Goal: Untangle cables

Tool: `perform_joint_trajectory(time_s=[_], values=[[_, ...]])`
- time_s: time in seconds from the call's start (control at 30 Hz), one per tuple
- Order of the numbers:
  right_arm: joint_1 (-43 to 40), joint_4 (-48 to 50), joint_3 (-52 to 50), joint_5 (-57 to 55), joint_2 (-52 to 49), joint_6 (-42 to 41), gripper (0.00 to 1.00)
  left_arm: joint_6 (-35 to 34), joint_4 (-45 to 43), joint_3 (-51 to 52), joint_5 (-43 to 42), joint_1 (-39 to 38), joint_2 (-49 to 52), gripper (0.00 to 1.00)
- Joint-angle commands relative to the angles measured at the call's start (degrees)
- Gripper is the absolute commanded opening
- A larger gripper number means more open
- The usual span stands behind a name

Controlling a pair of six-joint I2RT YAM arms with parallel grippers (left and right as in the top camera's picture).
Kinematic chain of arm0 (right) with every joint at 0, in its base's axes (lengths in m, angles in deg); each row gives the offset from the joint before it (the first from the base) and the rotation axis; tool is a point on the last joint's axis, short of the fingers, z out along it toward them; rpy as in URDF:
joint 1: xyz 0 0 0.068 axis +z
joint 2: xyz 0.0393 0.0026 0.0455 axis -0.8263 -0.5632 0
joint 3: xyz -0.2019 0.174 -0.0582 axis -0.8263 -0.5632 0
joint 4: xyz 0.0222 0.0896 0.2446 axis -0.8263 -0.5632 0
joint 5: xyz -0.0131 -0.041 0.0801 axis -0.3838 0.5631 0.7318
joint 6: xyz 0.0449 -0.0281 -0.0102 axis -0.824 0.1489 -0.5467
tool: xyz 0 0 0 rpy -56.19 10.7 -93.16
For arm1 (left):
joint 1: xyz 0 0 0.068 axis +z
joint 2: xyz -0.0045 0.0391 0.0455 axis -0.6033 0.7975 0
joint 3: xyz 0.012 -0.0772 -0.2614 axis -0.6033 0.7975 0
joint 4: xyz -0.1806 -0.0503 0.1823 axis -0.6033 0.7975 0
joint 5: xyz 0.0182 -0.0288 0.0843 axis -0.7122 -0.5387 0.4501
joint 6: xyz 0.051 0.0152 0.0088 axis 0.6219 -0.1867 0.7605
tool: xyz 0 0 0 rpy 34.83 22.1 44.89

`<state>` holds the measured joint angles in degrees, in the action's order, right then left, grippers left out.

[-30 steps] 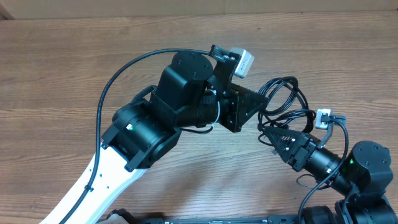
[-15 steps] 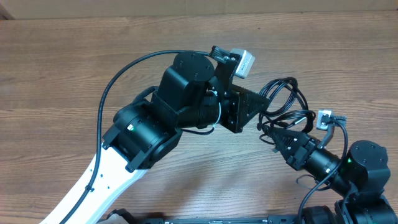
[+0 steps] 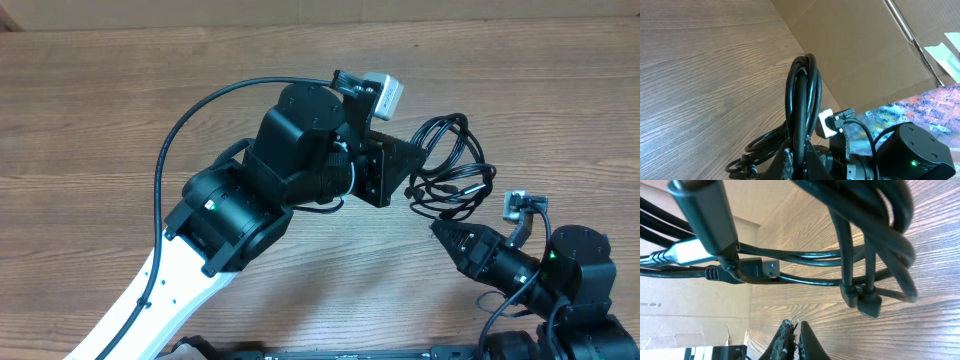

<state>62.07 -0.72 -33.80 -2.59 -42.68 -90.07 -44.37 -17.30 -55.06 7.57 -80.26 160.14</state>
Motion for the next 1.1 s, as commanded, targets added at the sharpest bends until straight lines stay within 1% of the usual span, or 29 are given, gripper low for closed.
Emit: perform_joint_trajectory(time_s=[0.0, 0.07, 0.1, 0.13, 0.17, 0.2, 0.23, 0.27, 0.3, 0.33, 0.5, 0.6, 0.83, 1.07], values=[[-0.4, 0.3, 1.1, -0.6, 0.0, 0.4, 0.07, 3.7, -0.3, -1.6, 0.7, -0.3, 0.2, 0.04], [-0.4, 1.6, 1.1, -0.5, 0.0, 0.6, 0.11, 10.4, 1.1, -1.6, 1.1, -0.3, 0.2, 0.04], [-0.4, 2.9, 1.1, -0.1, 0.0, 0.6, 0.13, 12.0, 2.3, -1.6, 2.4, -0.3, 0.2, 0.04], [-0.4, 5.2, 1.1, 1.0, 0.0, 0.6, 0.21, 12.3, 4.6, -1.6, 6.2, -0.3, 0.2, 0.04], [-0.4, 6.3, 1.1, 1.2, 0.0, 0.6, 0.27, 12.3, 6.0, -1.6, 8.5, -0.3, 0.2, 0.04], [-0.4, 7.0, 1.1, 1.2, 0.0, 0.6, 0.37, 12.3, 6.8, -1.6, 9.2, -0.3, 0.2, 0.04], [-0.4, 7.8, 1.1, 1.0, 0.0, 0.6, 0.47, 12.3, 7.2, -1.6, 9.1, -0.3, 0.2, 0.04], [-0.4, 8.3, 1.1, 0.7, 0.0, 0.6, 0.52, 12.3, 7.3, -1.6, 8.7, -0.3, 0.2, 0.04], [-0.4, 8.6, 1.1, 0.0, 0.0, 0.6, 0.60, 12.3, 7.2, -1.6, 7.8, -0.3, 0.2, 0.04], [-0.4, 8.9, 1.1, -1.0, 0.0, 0.1, 0.66, 12.3, 7.1, -1.6, 6.6, -0.3, 0.2, 0.04], [-0.4, 8.2, 1.1, -4.0, 0.0, 0.0, 0.67, 12.3, 5.4, -1.6, -0.8, -0.3, 0.2, 0.04], [-0.4, 6.0, 1.1, -9.4, 0.0, 0.0, 0.67, 12.3, 3.6, -1.6, -4.5, -0.3, 0.2, 0.04], [-0.4, -0.9, 1.1, -18.1, 0.0, -0.1, 0.68, 12.4, 3.4, -1.6, -5.6, -0.3, 0.1, 0.04], [-0.4, -9.7, 1.1, -20.1, 0.0, 0.0, 0.69, 12.4, 0.5, -1.6, -5.2, -0.3, 0.1, 0.04]])
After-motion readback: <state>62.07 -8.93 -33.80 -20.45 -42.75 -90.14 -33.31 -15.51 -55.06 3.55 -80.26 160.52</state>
